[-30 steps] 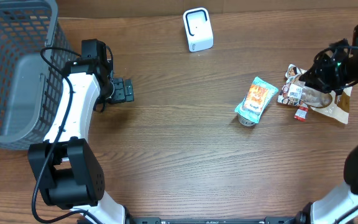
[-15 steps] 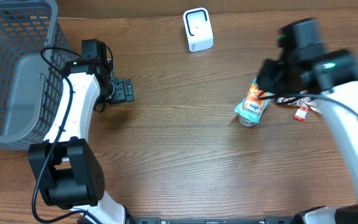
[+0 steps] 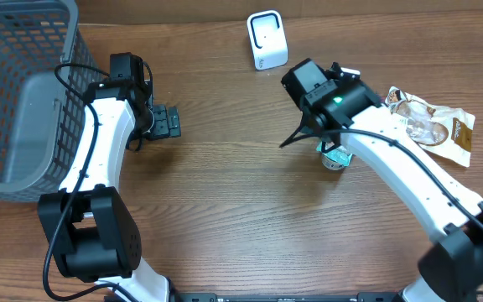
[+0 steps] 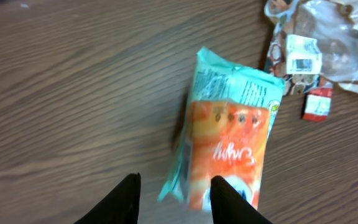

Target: Scan the item barcode

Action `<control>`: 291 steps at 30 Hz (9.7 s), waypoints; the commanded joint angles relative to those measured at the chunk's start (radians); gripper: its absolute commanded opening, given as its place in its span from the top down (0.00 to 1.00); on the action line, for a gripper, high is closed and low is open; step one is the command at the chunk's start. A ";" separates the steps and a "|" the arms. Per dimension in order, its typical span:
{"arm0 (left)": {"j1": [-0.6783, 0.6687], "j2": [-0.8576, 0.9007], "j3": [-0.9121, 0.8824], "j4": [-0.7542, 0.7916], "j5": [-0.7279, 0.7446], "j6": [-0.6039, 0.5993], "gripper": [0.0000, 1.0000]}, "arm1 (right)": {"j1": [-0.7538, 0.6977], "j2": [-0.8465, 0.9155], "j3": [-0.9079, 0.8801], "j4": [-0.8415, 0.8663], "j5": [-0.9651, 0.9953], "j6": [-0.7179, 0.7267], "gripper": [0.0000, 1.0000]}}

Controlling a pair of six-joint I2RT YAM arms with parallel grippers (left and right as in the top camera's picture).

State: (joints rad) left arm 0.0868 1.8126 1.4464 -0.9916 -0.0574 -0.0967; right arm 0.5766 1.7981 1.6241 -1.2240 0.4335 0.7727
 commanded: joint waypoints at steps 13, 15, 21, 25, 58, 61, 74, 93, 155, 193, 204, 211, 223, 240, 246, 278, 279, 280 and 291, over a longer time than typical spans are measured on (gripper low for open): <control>-0.002 0.005 0.002 0.002 -0.005 0.019 0.00 | 0.000 0.078 -0.072 0.041 0.108 0.074 0.62; -0.002 0.005 0.002 0.001 -0.005 0.019 0.00 | 0.000 0.078 -0.091 0.053 0.108 0.074 0.62; -0.002 0.005 0.002 0.001 -0.005 0.019 0.00 | -0.001 0.078 -0.146 0.097 0.108 0.072 0.71; -0.002 0.005 0.002 0.001 -0.005 0.019 0.00 | -0.001 0.078 -0.143 0.097 0.116 0.067 0.91; -0.002 0.005 0.002 0.001 -0.005 0.019 0.00 | -0.002 0.078 -0.093 0.491 -0.740 -0.206 0.96; -0.002 0.005 0.002 0.001 -0.005 0.019 0.00 | -0.002 0.078 -0.201 0.659 -0.817 -0.206 0.96; -0.002 0.005 0.002 0.001 -0.005 0.019 0.00 | 0.000 0.078 -0.623 1.396 -0.973 -0.079 0.96; -0.002 0.005 0.002 0.001 -0.005 0.019 0.00 | 0.070 0.110 -0.649 1.447 -0.834 -0.065 0.96; -0.002 0.005 0.002 0.001 -0.005 0.019 0.00 | 0.027 0.121 -0.646 1.468 -0.860 -0.137 0.59; -0.002 0.005 0.002 0.001 -0.005 0.019 0.00 | 0.266 0.088 -0.275 0.782 -0.304 -0.486 0.24; -0.002 0.005 0.002 0.001 -0.005 0.019 0.00 | 0.281 0.211 -0.275 0.875 -0.284 -0.486 0.26; -0.002 0.005 0.002 0.001 -0.005 0.019 0.00 | 0.281 0.247 -0.275 0.879 -0.284 -0.486 0.49; -0.002 0.005 0.002 0.001 -0.005 0.019 0.00 | 0.281 0.247 -0.276 0.871 -0.284 -0.486 0.36; -0.002 0.005 0.002 0.001 -0.005 0.019 0.00 | 0.281 0.246 -0.276 0.821 -0.299 -0.485 0.46; -0.002 0.005 0.002 0.001 -0.005 0.019 0.00 | 0.281 0.247 -0.277 0.808 -0.299 -0.481 0.49; -0.002 0.005 0.002 0.001 -0.005 0.019 0.00 | 0.280 0.179 -0.275 0.775 -0.209 -0.441 0.40; -0.002 0.005 0.002 0.001 -0.005 0.019 0.00 | 0.280 0.180 -0.275 0.778 -0.206 -0.441 0.41; -0.002 0.005 0.002 0.001 -0.005 0.019 0.00 | 0.280 0.180 -0.275 0.779 -0.206 -0.441 0.44; -0.002 0.005 0.002 0.002 -0.005 0.019 0.00 | 0.280 0.172 -0.267 0.811 -0.166 -0.441 0.29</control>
State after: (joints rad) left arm 0.0868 1.8126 1.4464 -0.9916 -0.0574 -0.0967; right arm 0.8524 2.0174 1.3361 -0.4217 0.2199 0.3355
